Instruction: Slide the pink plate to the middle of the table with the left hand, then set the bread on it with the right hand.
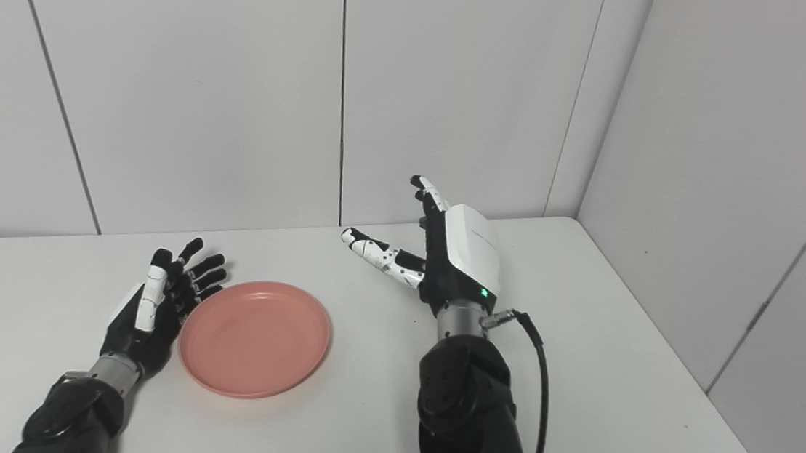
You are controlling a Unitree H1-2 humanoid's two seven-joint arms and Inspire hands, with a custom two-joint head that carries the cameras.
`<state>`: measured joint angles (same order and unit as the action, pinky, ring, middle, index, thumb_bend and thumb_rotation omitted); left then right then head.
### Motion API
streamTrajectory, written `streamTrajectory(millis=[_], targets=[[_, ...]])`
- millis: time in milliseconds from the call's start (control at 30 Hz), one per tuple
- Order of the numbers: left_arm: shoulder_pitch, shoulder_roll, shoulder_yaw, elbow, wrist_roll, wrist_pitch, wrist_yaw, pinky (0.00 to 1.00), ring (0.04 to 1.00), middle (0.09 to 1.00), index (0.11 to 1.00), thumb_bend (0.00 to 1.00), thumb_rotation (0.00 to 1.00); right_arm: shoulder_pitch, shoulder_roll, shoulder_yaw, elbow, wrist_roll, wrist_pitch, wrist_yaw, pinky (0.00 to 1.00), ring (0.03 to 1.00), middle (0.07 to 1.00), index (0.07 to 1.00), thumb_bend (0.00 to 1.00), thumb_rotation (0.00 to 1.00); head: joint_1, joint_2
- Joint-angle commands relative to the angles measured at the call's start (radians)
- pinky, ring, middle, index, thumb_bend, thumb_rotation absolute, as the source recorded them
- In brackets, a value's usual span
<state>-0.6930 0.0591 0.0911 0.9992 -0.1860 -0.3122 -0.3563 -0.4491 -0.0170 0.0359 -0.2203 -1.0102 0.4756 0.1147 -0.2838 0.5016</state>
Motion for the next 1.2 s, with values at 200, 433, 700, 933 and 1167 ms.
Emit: streamTrajectory(millis=[200, 433, 700, 933, 1167], targets=[[0.024, 0.003, 0.007, 0.041, -0.014, -0.016, -0.011, 0.90, 0.895, 0.890, 0.971, 0.97, 0.96, -0.175, -0.005, -0.104, 0.184, -0.210, -0.006, -0.030, 0.52, 0.752, 0.856, 0.872, 0.94, 0.52, 0.006, -0.003], [0.026, 0.005, 0.008, 0.038, -0.013, -0.016, -0.007, 0.88, 0.883, 0.879, 0.960, 0.98, 0.95, -0.246, -0.009, -0.216, 0.339, -0.299, -0.006, 0.005, 0.51, 0.752, 0.868, 0.879, 0.95, 0.53, 0.008, -0.004], [0.029, 0.005, 0.008, 0.032, -0.017, -0.013, -0.014, 0.90, 0.889, 0.879, 0.968, 0.97, 0.95, -0.298, -0.012, -0.308, 0.477, -0.354, -0.006, 0.023, 0.50, 0.776, 0.883, 0.896, 0.95, 0.50, 0.008, 0.000], [0.033, 0.004, 0.004, 0.030, -0.019, -0.013, -0.017, 0.89, 0.896, 0.887, 0.971, 0.97, 0.96, -0.311, -0.018, -0.341, 0.536, -0.430, -0.006, 0.115, 0.43, 0.717, 0.856, 0.888, 0.94, 0.59, 0.010, 0.002], [0.042, -0.001, 0.004, 0.016, -0.021, -0.003, -0.013, 0.89, 0.898, 0.890, 0.974, 0.95, 0.96, -0.313, -0.013, -0.360, 0.610, -0.419, -0.006, 0.126, 0.38, 0.615, 0.829, 0.874, 0.95, 0.60, 0.018, 0.007]])
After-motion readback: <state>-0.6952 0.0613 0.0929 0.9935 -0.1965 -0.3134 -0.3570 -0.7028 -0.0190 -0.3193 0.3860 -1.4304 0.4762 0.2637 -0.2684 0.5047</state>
